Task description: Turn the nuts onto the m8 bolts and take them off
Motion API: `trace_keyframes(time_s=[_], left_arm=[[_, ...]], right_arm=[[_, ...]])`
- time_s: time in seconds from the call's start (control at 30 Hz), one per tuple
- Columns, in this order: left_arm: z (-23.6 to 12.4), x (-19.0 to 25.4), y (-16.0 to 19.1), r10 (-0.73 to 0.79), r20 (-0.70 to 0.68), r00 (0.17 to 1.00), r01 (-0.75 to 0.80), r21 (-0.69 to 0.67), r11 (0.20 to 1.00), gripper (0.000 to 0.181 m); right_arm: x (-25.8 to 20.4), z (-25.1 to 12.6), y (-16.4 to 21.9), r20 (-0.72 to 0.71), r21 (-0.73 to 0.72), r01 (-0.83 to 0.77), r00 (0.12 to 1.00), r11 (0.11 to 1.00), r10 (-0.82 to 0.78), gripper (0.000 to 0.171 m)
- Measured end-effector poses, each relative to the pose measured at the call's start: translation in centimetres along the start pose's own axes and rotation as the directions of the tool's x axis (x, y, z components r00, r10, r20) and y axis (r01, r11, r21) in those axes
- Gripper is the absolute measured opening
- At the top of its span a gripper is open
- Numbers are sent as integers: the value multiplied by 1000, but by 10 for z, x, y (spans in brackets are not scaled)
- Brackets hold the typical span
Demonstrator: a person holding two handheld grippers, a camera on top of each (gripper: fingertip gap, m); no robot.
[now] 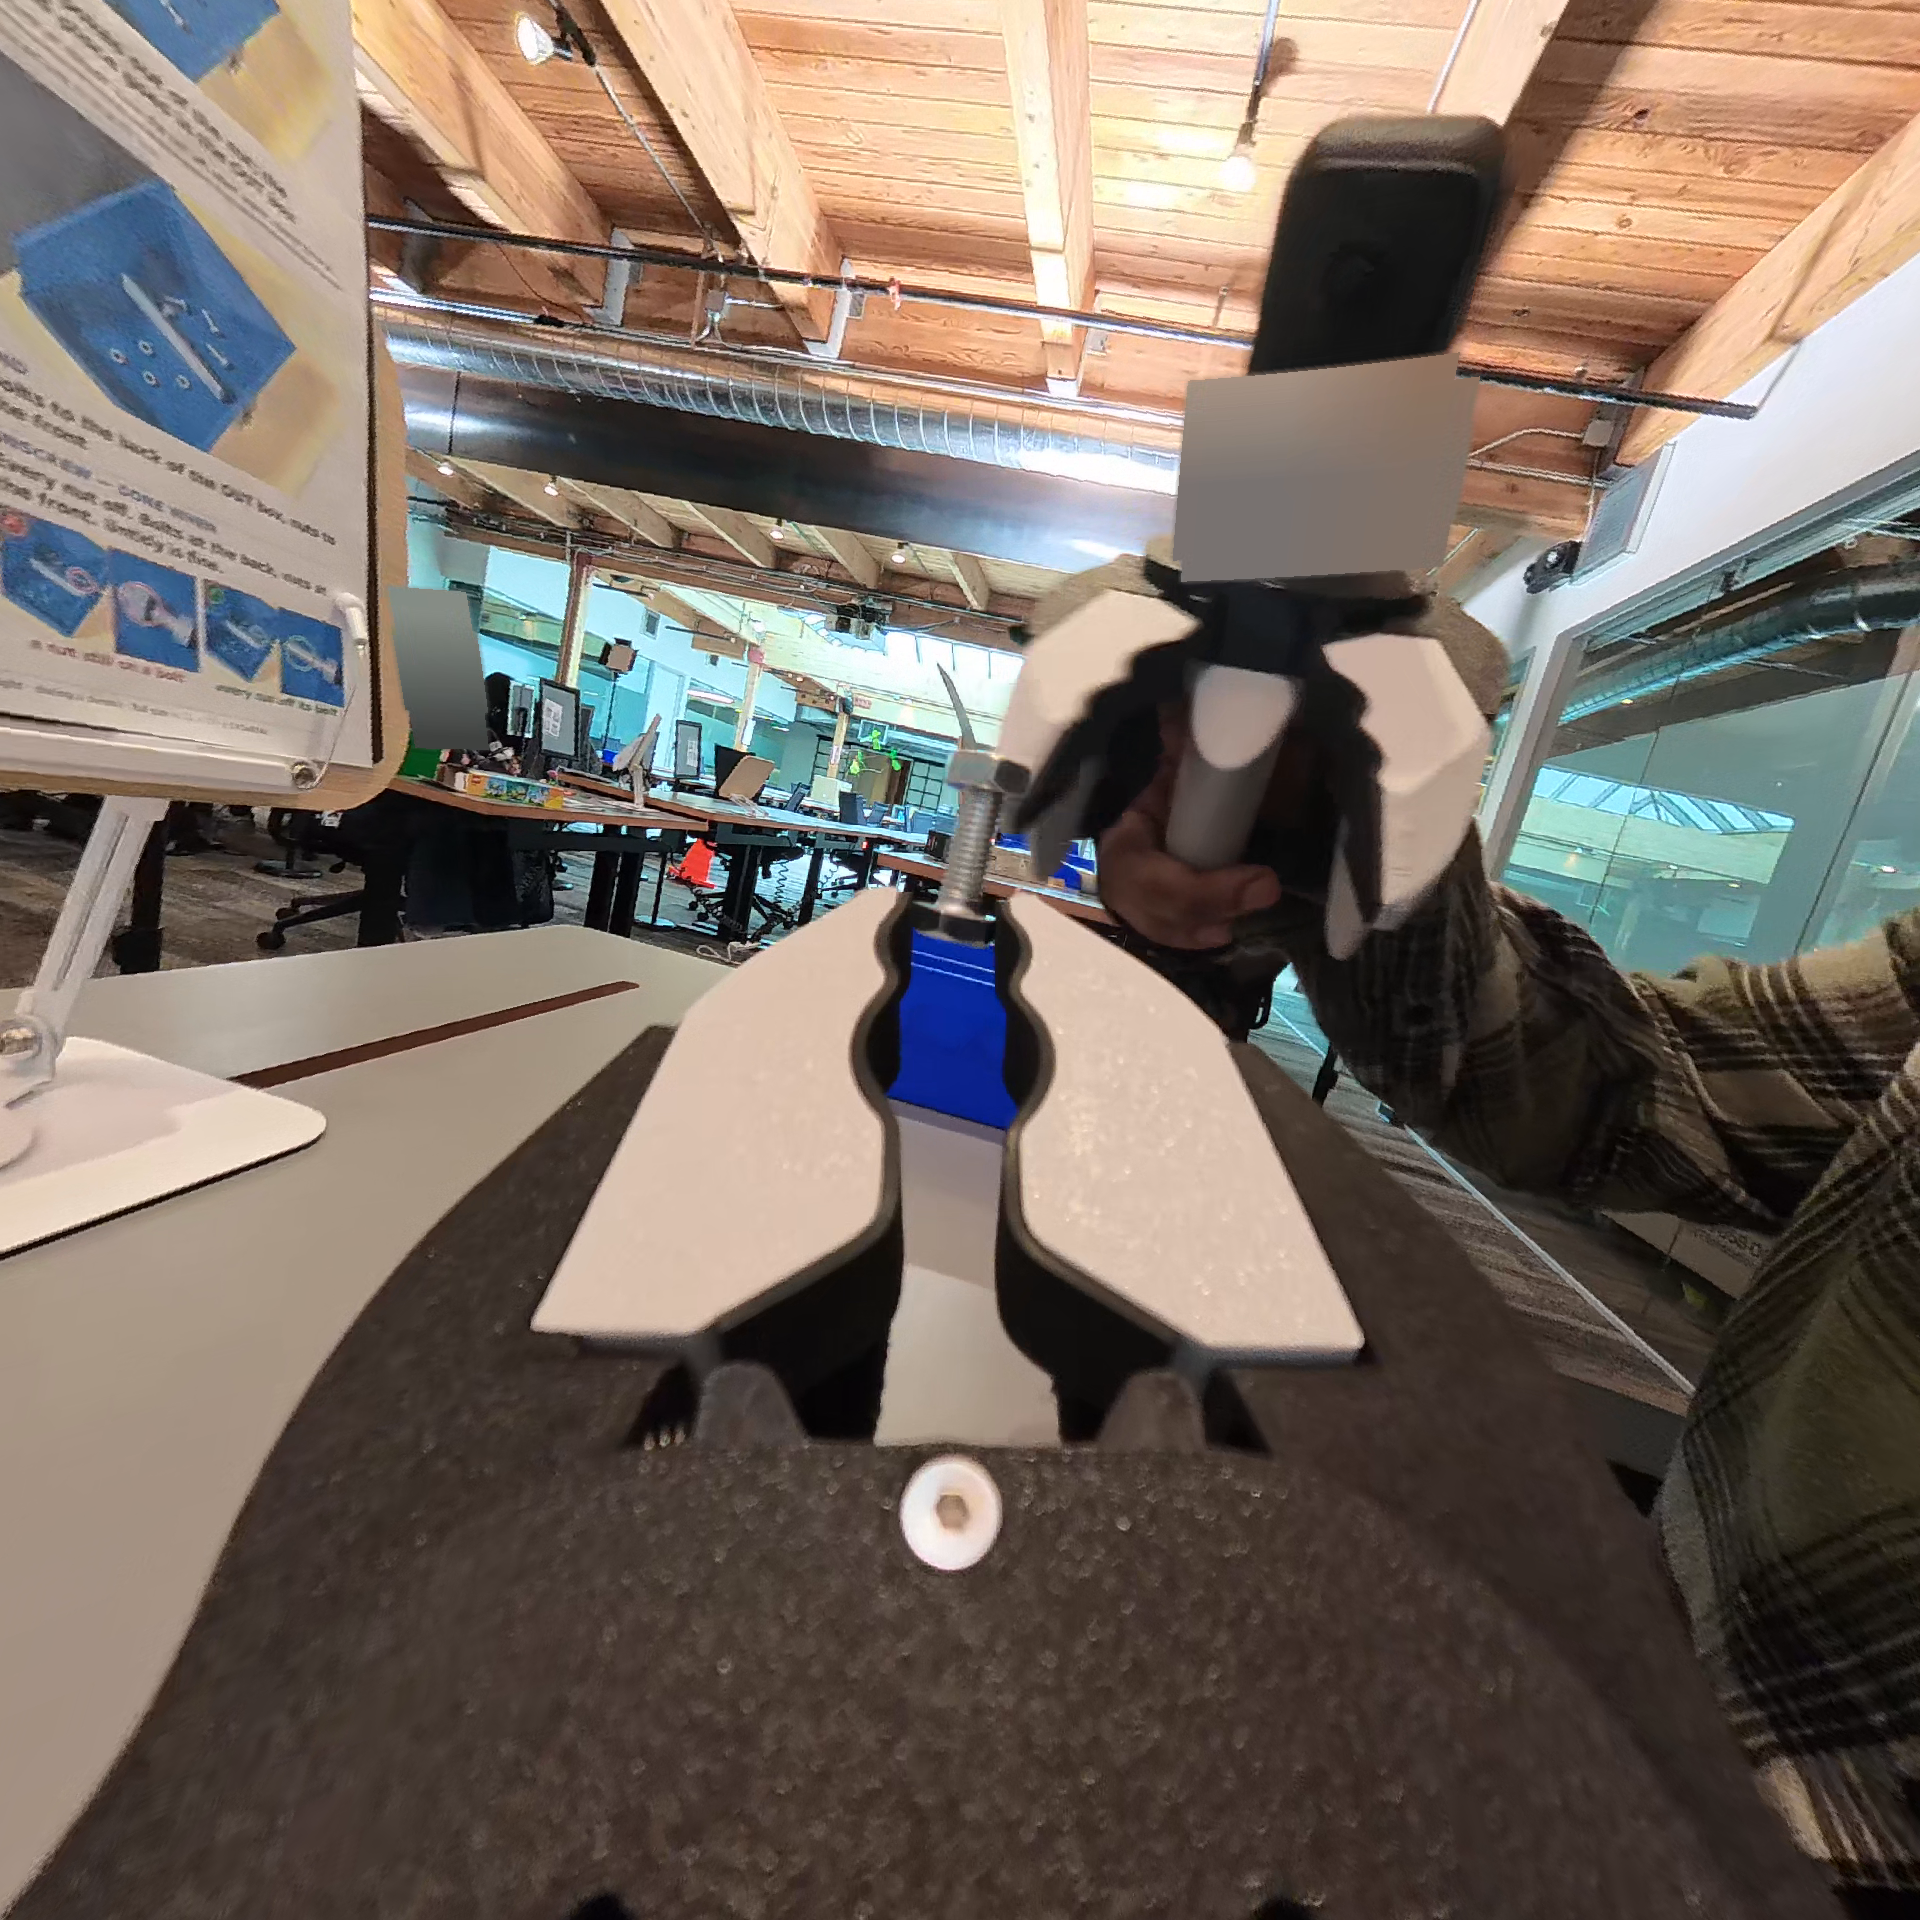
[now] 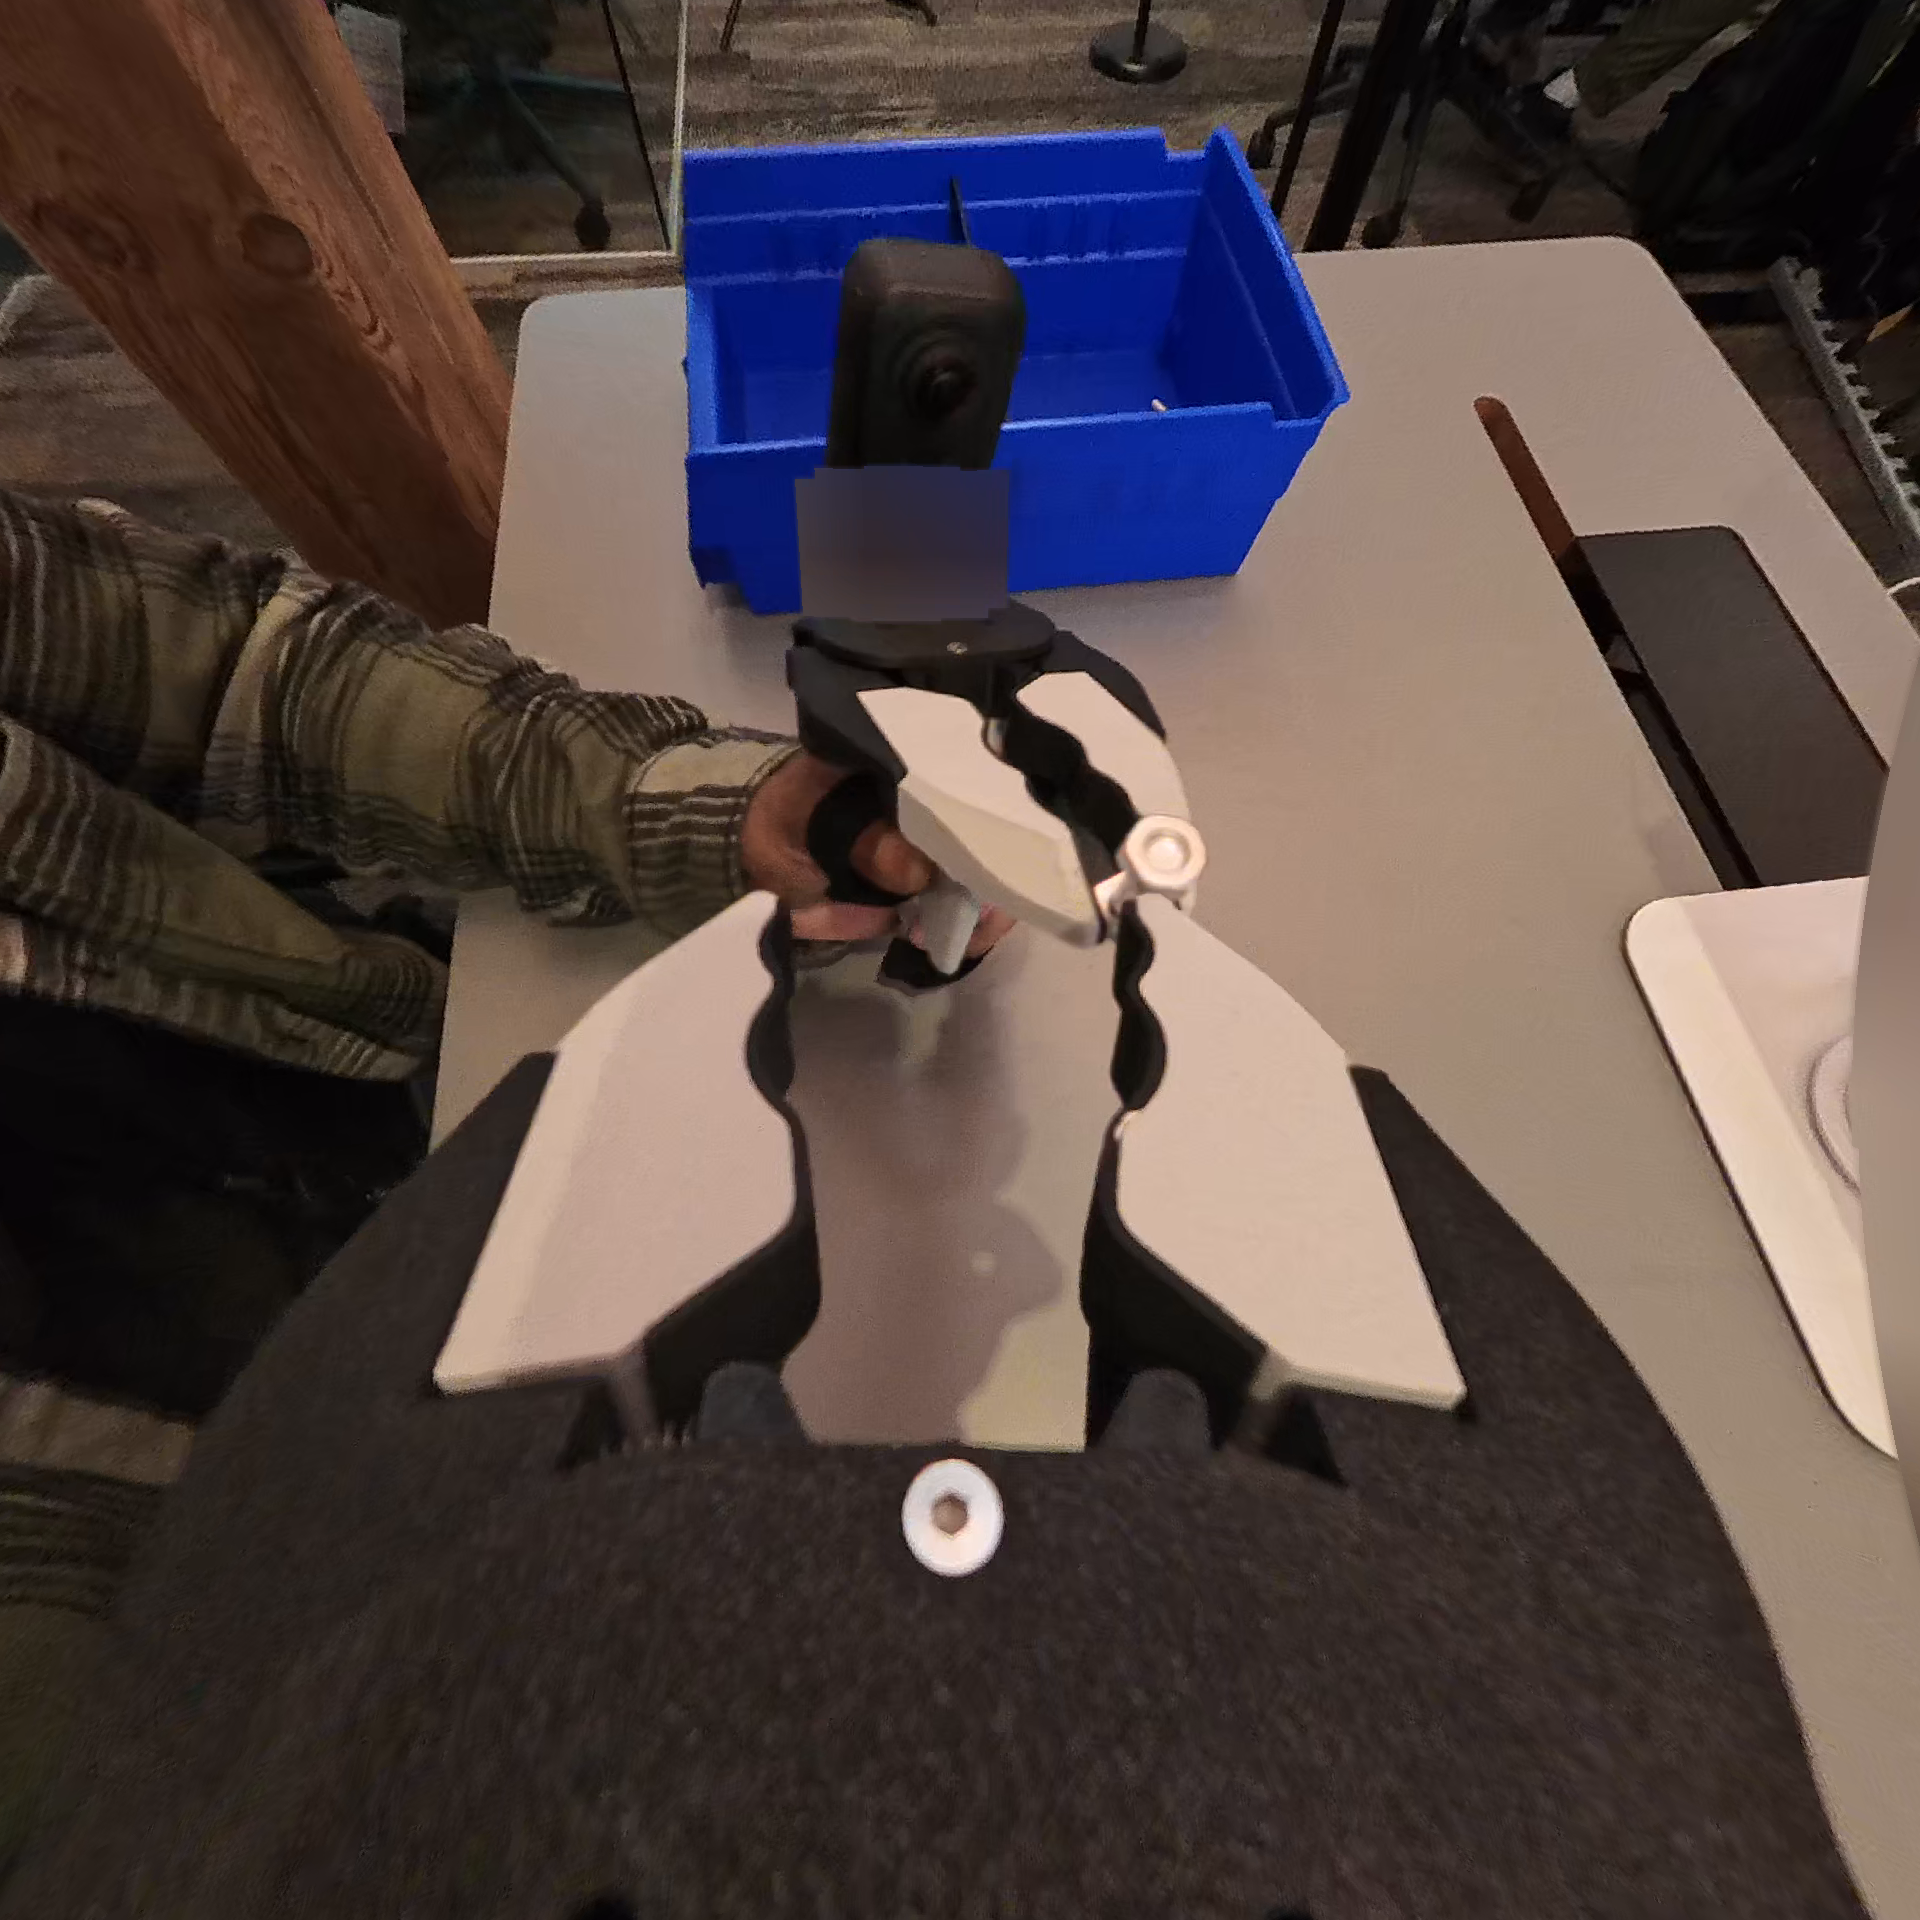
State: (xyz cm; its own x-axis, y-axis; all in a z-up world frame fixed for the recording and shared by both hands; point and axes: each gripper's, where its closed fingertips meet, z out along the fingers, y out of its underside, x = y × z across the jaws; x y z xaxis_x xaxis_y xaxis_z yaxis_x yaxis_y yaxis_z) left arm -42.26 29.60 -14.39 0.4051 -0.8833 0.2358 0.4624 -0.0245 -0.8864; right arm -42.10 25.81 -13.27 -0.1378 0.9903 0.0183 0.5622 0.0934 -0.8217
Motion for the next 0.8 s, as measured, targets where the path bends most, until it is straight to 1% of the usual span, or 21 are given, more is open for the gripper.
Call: trace_keyframes(time_s=[0.13,0.27,0.4,0.5,0.57,0.67,0.73,0.8], left_arm=[[2,3,1,-5,-16,1000,5,-1,1000,14],[2,5,2,4,-19,1000,-5,-3,1000,14],[0,2,-1,0,-13,1000,0,3,1000,14],[2,4,1,-2,-22,1000,2,0,1000,14],[3,5,2,-2,-27,1000,2,-3,1000,14],[2,4,1,1,-20,1000,-1,-4,1000,13],[1,2,0,0,-10,1000,0,1,1000,13],[0,2,-1,-2,-13,1000,2,3,1000,14]], right_arm=[[10,-4,-5,-66,-3,-5,998,1000,5,60],[9,3,-6,-31,2,-17,999,1000,17,65],[3,-3,0,-51,-9,-5,999,1000,5,63],[11,-8,-7,-92,24,2,996,1000,1,66],[13,-5,-11,-76,39,2,997,999,1,66],[7,3,-4,-37,5,6,999,1000,-5,66],[2,1,2,-38,-14,14,999,1000,-14,60],[6,-4,0,-75,-1,11,997,1000,-11,61]])
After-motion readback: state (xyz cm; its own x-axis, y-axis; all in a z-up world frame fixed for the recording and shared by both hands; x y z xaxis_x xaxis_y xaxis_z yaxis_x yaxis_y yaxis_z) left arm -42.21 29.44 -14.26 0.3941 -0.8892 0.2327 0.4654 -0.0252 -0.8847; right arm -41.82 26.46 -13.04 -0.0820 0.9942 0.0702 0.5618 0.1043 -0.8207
